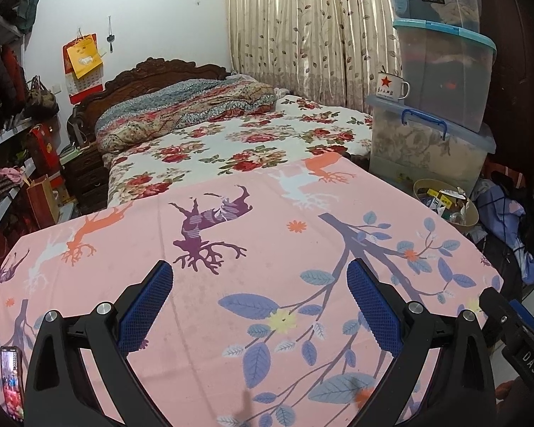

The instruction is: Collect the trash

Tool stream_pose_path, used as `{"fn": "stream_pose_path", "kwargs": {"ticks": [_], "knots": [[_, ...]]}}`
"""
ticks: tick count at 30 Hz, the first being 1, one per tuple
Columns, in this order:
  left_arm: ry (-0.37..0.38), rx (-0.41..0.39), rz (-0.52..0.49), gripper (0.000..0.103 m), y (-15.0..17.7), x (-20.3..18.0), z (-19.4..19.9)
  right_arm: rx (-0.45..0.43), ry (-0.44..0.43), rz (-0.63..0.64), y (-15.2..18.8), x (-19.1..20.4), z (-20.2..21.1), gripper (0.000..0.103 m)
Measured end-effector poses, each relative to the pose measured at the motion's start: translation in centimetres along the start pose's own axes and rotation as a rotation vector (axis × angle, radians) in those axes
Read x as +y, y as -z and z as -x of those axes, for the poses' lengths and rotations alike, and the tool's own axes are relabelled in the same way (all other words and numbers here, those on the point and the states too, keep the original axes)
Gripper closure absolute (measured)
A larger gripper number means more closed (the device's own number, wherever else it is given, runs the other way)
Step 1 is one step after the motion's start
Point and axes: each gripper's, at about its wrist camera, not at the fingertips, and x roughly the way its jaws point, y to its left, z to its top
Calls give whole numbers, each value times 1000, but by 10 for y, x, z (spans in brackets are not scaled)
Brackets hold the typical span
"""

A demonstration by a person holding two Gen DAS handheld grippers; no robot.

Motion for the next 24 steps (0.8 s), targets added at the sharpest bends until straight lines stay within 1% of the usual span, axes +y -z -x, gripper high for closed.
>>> {"fn": "stream_pose_path", "kwargs": {"ticks": [15, 24], "knots": [[-7, 31, -13, 9, 3, -4, -5, 5, 6, -9, 0, -3, -2, 4], [0, 59, 11, 9, 5, 1, -9, 11, 6, -11, 0, -3, -2, 4]]}}
